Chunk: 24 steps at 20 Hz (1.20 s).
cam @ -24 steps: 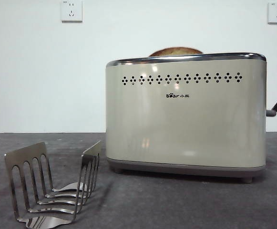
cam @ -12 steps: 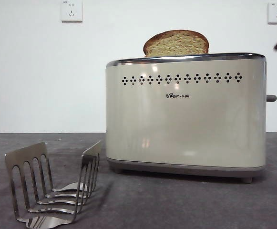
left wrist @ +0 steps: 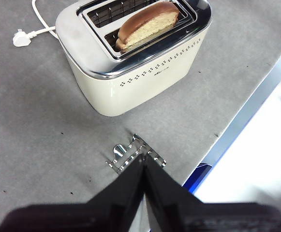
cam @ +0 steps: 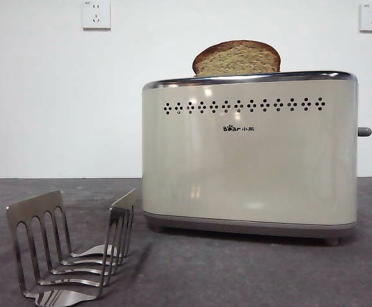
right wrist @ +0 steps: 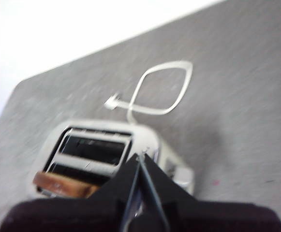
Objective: Pick up a slice of bread from the rack,put the bread on the toaster,press the button
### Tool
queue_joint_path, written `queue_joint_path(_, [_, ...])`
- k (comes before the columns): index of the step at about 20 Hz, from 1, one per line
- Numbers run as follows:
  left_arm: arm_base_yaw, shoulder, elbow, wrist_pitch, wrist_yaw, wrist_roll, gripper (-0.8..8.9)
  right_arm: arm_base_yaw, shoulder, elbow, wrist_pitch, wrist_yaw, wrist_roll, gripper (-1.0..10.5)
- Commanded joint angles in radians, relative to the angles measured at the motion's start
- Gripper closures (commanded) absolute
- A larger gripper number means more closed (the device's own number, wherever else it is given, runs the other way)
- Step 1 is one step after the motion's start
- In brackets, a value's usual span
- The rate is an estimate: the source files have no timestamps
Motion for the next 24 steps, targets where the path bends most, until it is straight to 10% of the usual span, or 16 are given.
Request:
queue_joint_path(1, [0.002, 0.008, -0.005, 0.003, 0.0, -0.003, 8.18, 0.0, -0.006, 0.072, -0.048, 0.072, -0.013, 9.5])
queue_joint_path(10, [0.002, 0.04, -0.005, 0.003, 0.0, -0.003, 8.18, 0.0, 0.016, 0.241, -0.185, 0.317, -0.012, 9.5])
queue_joint_path(21, [0.103, 0.043, -0.006, 0.003, 0.002, 0.001, 8.18, 0.0, 0.1, 0.265, -0.28, 0.382, -0.012, 9.5])
queue_joint_path(24, [0.186, 0.016, -0.016, 0.024, 0.01, 0.159, 8.17, 0.0, 0.135, 0.265, -0.312, 0.383, -0.012, 9.5])
